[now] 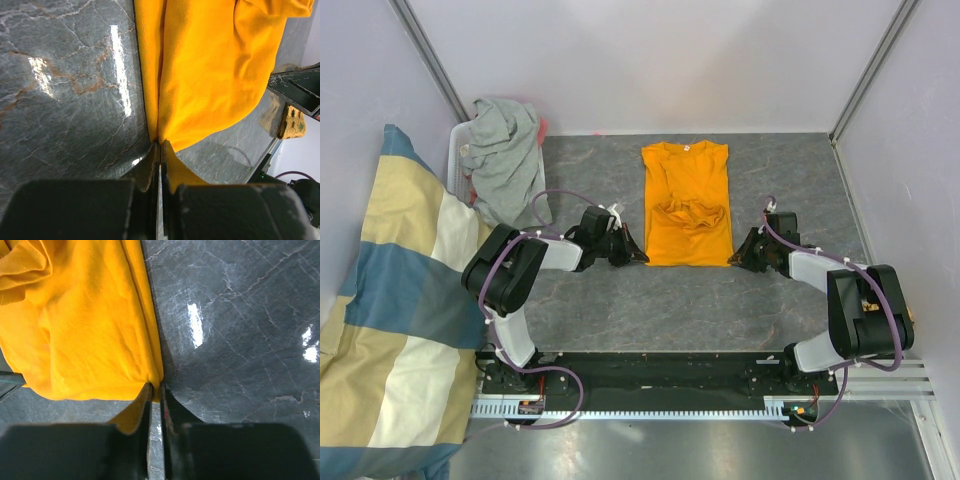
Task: Fold and stack the t-shirts
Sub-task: Fold the tshirt
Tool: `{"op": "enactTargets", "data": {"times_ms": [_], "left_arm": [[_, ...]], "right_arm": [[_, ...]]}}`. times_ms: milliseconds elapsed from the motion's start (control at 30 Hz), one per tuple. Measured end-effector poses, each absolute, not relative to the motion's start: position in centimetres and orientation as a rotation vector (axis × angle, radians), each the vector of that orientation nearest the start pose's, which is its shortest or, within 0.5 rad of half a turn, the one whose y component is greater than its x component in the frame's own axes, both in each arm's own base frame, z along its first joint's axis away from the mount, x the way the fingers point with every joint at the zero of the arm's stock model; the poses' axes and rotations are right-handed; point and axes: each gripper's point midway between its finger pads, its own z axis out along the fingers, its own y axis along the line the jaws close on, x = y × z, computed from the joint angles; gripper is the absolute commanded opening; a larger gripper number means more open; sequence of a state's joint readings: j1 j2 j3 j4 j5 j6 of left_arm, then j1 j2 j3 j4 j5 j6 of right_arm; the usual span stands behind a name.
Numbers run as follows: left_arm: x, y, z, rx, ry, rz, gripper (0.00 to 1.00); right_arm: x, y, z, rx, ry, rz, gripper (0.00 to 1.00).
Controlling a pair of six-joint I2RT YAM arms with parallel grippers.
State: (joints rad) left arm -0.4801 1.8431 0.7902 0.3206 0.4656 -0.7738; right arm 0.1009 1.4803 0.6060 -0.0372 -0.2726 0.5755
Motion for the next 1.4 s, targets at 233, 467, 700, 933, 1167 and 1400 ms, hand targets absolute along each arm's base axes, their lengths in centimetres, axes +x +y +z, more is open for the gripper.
{"op": "enactTargets", "data": {"times_ms": [233,467,700,933,1167,1400], "left_arm": [[31.0,-27.8,1.8,-0.113,2.504,-1.113,0.02],[27.7,-25.5,1.9,-0.153,2.564,-1.046,0.02],[22.4,-23.7,1.8,-0.139,2.629,-1.012,0.02],[17.3,-23.0,2.4,-0.114,2.658,-1.029,0.02],[14.7,-22.5,5.2,-0.131,2.606,-1.074,0.02],[16.8,-22.7,8.7,-0.167,2.534,-1.03,0.02]], "right_arm": [[30.7,10.3,1.7,0.48,2.503,0.631,0.0],[27.3,12.2,1.8,0.402,2.584,0.643,0.0],[22.3,14.6,3.2,0.301,2.654,0.653,0.0],[18.0,15.8,5.3,0.278,2.656,0.705,0.0],[15.5,15.6,7.2,0.31,2.644,0.743,0.0],[17.6,15.4,10.0,0.342,2.575,0.688,0.0]]}}
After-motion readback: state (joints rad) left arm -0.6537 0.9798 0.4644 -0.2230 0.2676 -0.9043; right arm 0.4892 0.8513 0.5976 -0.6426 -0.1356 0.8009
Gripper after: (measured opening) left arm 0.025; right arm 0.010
